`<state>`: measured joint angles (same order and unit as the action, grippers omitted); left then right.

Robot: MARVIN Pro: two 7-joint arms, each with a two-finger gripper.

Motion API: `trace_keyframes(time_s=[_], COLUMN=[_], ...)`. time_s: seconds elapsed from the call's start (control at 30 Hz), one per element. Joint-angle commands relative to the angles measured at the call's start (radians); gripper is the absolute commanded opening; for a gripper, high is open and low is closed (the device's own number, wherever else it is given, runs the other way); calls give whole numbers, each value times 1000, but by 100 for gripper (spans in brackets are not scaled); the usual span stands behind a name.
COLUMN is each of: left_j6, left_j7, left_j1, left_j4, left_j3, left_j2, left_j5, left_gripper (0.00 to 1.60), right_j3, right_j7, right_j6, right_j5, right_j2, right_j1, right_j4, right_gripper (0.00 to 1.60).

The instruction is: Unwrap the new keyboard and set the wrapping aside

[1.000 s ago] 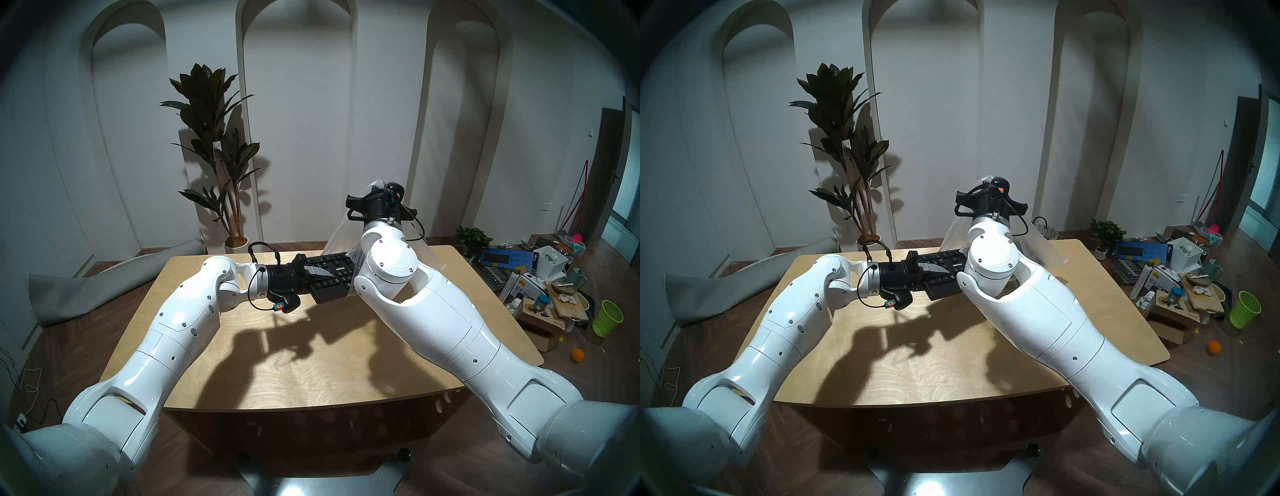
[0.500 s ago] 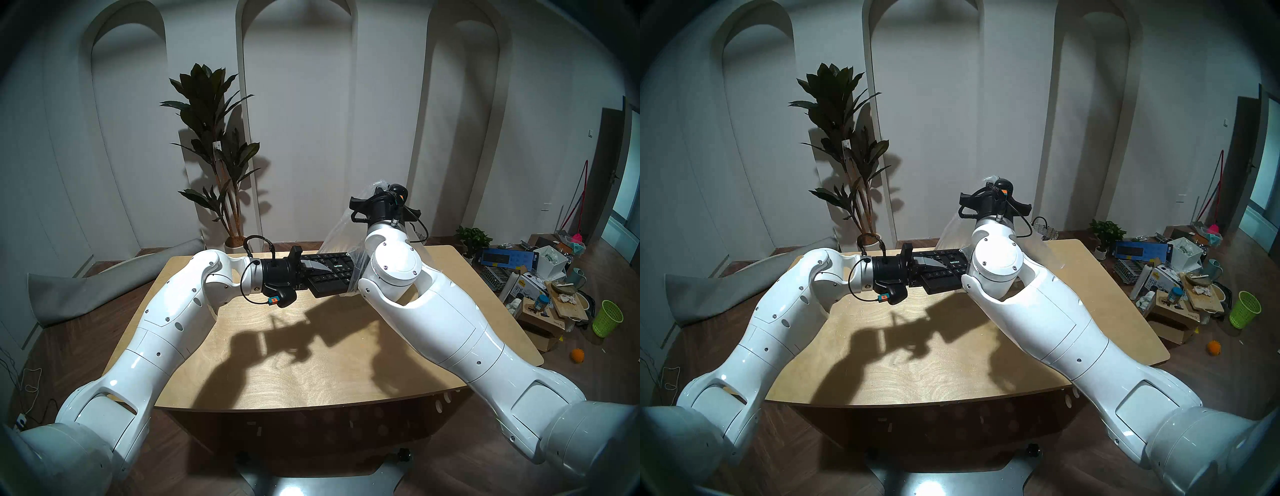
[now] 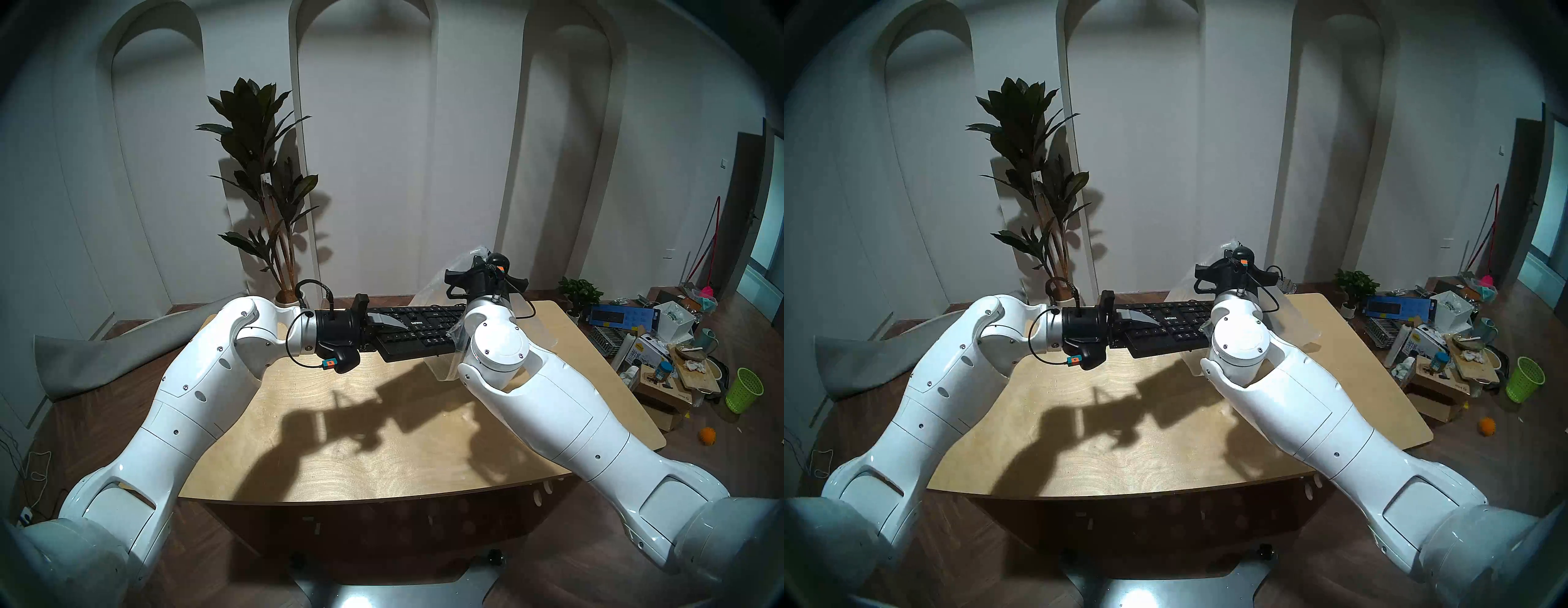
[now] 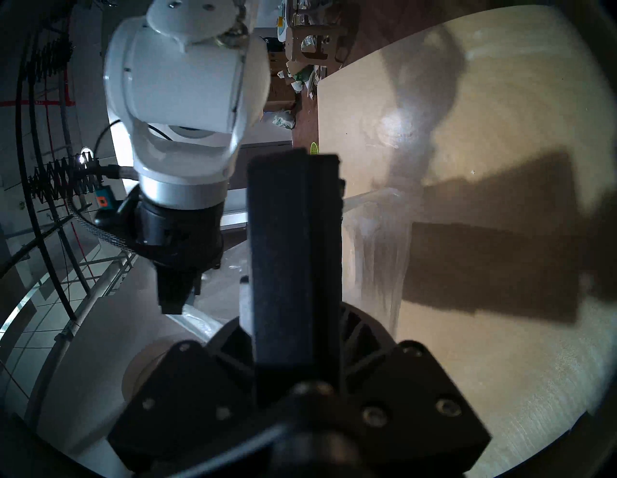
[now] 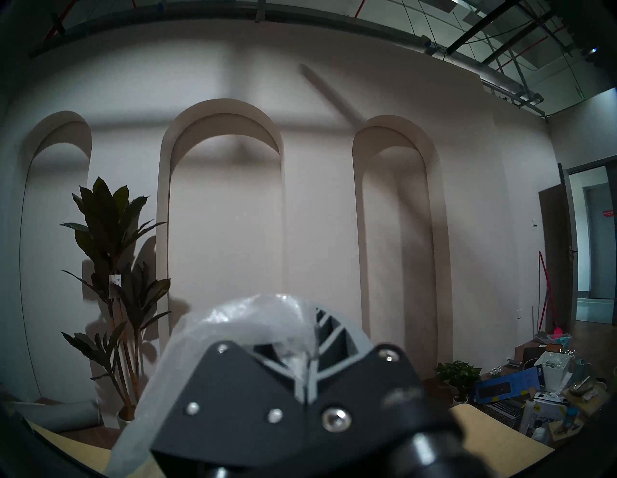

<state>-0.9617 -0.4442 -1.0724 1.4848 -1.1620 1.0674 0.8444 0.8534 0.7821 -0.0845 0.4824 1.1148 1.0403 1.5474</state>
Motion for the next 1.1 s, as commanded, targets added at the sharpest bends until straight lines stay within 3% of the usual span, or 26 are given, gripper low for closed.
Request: trace_keyframes(time_s=[0.0,0.73,1.07], left_j6=[9,33,45], left_j7=[-5,-45,-37], left_j1=[18,9,49], left_j4=[55,71,90], left_j3=[-38,-82,-124], left_j2=[-19,-70,-73], left_j5=[-75,-167,-192], left_gripper=[0,0,0], right_j3=[33,126,138], right_j7=[-27,-105,-117], right_j6=[-37,-135,-157], right_j5=[-11,9,14], right_j2=[-59,-163,-182], right_j1=[-18,-20,-3], right_j4=[-35,-233,-264], right_gripper=[0,0,0])
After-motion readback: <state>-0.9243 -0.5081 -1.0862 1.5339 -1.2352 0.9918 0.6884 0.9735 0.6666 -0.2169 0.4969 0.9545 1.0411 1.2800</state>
